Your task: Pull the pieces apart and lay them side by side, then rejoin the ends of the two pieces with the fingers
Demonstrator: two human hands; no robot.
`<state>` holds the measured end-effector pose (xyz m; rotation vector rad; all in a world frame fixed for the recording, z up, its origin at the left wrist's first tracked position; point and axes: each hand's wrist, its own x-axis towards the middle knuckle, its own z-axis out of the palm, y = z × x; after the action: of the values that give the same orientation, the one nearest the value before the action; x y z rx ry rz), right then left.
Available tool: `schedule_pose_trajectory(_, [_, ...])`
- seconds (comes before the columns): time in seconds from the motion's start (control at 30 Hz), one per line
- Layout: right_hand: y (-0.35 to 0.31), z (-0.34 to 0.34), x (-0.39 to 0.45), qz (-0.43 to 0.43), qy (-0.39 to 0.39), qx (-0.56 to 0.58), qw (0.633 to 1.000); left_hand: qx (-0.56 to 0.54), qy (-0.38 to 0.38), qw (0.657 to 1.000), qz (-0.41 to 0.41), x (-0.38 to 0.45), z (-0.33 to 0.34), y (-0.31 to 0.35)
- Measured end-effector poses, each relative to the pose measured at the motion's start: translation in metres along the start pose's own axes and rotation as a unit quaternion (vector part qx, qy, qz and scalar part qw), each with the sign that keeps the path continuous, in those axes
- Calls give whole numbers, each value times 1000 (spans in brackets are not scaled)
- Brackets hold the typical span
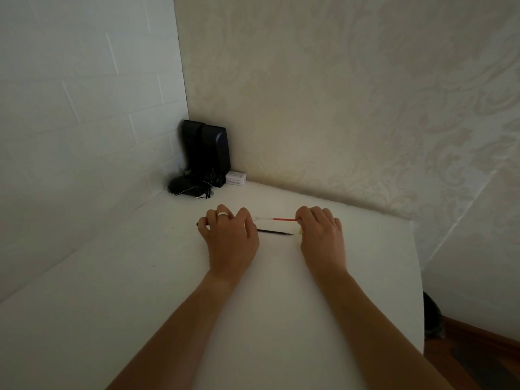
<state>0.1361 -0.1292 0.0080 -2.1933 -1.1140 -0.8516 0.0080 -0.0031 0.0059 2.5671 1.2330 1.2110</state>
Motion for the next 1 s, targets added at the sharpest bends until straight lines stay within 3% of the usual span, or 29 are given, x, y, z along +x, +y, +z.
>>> schedule_pose_trajectory(0.17, [1, 0, 0, -13, -1, 17, 1000, -2, -2, 999, 53, 1, 3, -3])
schedule_pose_trajectory(0.4, [-23, 6, -3, -150, -7, 49, 987, -54, -23, 992, 115, -1, 7, -3])
schedule_pose_trajectory(0.6, [-17, 3, -3, -88, 10, 31, 996, -56, -22, 994, 87, 2, 7, -4])
schedule_pose_trajectory(0.8, [-19, 13, -4, -118, -4, 48, 992, -65, -24, 993, 99, 0, 7, -3])
schedule_pose_trajectory(1.0, [-17, 9, -2, -82, 9, 66, 994, -71, -25, 992, 98, 1, 7, -3])
